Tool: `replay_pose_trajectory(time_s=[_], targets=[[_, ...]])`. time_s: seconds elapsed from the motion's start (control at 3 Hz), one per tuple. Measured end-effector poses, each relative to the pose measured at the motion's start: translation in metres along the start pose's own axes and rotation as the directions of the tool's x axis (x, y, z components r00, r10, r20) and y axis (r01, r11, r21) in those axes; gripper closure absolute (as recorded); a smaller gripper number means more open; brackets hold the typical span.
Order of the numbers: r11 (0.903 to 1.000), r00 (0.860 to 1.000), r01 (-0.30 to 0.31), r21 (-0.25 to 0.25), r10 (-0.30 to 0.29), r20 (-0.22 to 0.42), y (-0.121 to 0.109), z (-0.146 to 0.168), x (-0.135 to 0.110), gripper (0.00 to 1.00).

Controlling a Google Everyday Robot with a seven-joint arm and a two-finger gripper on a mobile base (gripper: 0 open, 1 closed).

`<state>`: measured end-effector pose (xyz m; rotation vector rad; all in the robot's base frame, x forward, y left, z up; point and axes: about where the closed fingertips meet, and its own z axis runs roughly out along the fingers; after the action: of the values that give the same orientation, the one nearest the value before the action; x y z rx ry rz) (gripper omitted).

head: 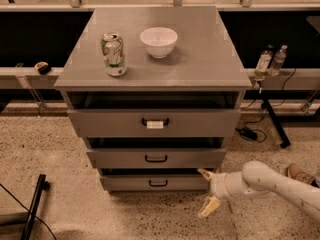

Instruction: Open bottom drawer

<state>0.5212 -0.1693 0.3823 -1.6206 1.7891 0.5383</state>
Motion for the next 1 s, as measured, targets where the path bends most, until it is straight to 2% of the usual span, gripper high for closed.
replay_pose_trajectory(time_s=[0.33,1.0], targets=[[0.9978,0.993,0.027,-0.06,-0.034,-0.114,0.016,0.029,0.049,0.0],[0.9964,0.989,0.039,-0.076,-0.049,-0.138,0.01,0.044,0.06,0.0]])
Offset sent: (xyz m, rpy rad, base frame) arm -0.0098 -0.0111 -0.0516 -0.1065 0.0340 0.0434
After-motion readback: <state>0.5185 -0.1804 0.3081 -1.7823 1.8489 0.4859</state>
